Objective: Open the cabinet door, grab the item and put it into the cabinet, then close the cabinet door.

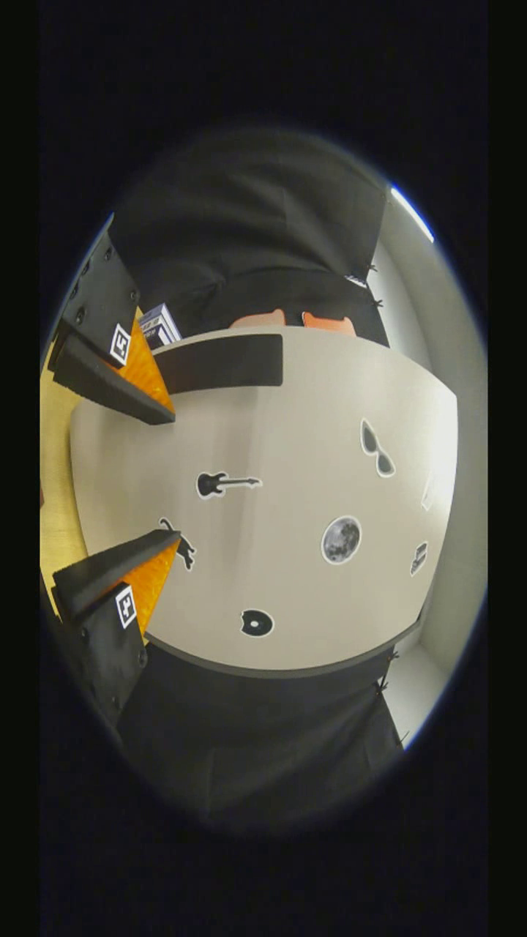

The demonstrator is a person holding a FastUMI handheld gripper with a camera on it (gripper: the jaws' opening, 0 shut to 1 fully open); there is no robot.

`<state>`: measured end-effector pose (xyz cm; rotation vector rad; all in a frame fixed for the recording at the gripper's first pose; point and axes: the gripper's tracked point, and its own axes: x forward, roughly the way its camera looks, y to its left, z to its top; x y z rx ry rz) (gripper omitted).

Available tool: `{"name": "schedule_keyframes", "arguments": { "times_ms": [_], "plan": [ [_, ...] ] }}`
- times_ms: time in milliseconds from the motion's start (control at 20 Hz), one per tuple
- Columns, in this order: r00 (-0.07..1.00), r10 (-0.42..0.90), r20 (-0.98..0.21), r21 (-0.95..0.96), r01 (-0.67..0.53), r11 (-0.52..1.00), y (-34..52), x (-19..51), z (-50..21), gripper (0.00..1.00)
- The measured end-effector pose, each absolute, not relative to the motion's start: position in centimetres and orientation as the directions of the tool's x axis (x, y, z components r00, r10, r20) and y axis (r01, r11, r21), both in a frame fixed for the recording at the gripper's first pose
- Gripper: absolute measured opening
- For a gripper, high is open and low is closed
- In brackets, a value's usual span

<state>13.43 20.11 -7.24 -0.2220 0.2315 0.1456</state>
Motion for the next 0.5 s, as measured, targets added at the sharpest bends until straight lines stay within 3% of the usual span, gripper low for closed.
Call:
{"name": "schedule_keyframes", "arguments": {
  "times_ms": [500],
  "plan": [
    [0.963,0.086,-0.256,-0.226,-0.146,0.963,21.1,15.0,-7.5,0.92]
  ]
}}
